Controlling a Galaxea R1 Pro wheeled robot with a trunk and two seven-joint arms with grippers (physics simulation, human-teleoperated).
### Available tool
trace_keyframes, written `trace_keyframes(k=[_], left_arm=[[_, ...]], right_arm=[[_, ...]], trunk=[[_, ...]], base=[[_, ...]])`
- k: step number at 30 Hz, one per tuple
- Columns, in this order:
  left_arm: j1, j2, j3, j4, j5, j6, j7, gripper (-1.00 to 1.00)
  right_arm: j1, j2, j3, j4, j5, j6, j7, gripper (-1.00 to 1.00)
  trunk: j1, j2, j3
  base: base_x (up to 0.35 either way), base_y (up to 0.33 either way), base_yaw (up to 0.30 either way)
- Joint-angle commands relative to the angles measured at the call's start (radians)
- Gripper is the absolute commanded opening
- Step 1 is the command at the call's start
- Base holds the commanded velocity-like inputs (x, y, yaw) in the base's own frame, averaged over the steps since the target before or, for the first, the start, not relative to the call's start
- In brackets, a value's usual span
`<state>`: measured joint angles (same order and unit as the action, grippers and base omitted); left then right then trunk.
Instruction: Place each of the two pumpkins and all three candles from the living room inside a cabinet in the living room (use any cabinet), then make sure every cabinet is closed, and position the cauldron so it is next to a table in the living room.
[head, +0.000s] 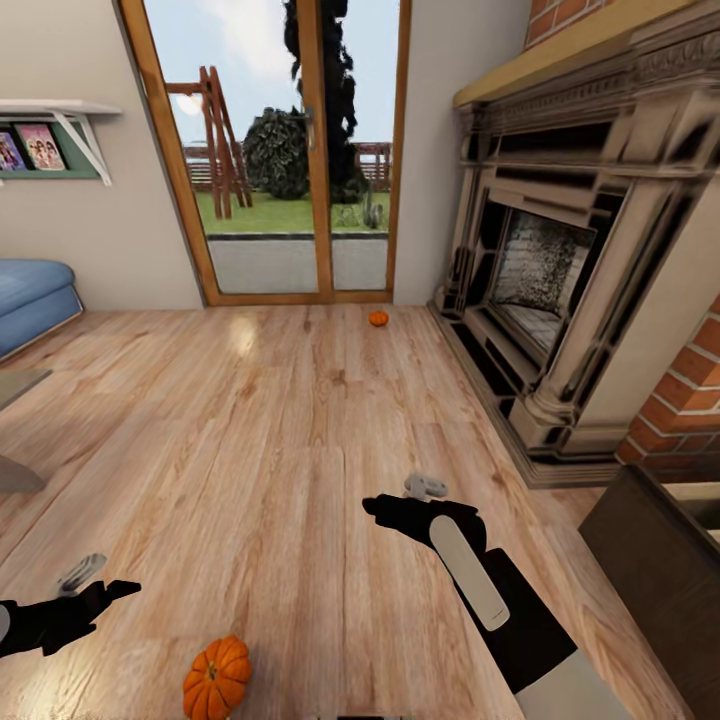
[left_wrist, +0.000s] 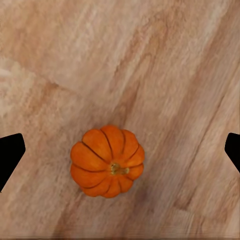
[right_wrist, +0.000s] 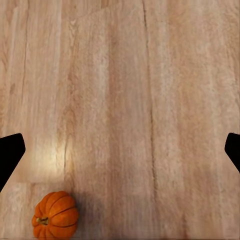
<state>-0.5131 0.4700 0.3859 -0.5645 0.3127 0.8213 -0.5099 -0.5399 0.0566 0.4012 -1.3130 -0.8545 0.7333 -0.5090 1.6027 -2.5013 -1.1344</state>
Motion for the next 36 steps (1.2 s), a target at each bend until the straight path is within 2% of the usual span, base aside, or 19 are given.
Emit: trace_keyframes(k=[1, 8, 15, 20, 30, 36], left_arm=[[0.000, 0.001, 0.000, 0.000, 0.000, 0.003, -0.007, 1.00], [0.000, 0.001, -0.001, 0.000, -0.002, 0.011, -0.070, 1.00], [0.000, 0.000, -0.001, 0.000, -0.002, 0.012, -0.080, 1.00], [0.000, 0.000, -0.003, 0.000, -0.002, 0.012, -0.114, 1.00], [0.001, -0.002, -0.006, 0.000, -0.004, 0.012, -0.119, 1.00], [0.001, -0.003, -0.005, 0.000, -0.003, 0.012, -0.120, 1.00]], right_arm=[[0.000, 0.000, -0.001, 0.000, 0.000, 0.000, 0.000, 1.00], [0.000, 0.000, 0.000, 0.001, -0.001, 0.000, 0.002, 1.00], [0.000, 0.000, -0.001, 0.001, -0.001, 0.000, 0.003, 1.00], [0.000, 0.000, -0.001, 0.001, -0.001, 0.000, 0.003, 1.00], [0.000, 0.000, -0.004, 0.001, 0.000, 0.000, 0.004, 1.00], [0.000, 0.000, -0.003, 0.001, -0.001, 0.000, 0.004, 1.00]], trunk=[[0.000, 0.000, -0.004], [0.004, -0.002, -0.031], [0.007, -0.004, -0.058], [0.007, -0.004, -0.058], [0.007, -0.004, -0.058], [0.007, -0.004, -0.058]], base=[[0.000, 0.000, 0.000], [0.000, 0.000, 0.112], [0.000, 0.000, 0.148], [0.000, 0.000, 0.012], [0.000, 0.171, 0.001], [0.000, 0.035, 0.000]])
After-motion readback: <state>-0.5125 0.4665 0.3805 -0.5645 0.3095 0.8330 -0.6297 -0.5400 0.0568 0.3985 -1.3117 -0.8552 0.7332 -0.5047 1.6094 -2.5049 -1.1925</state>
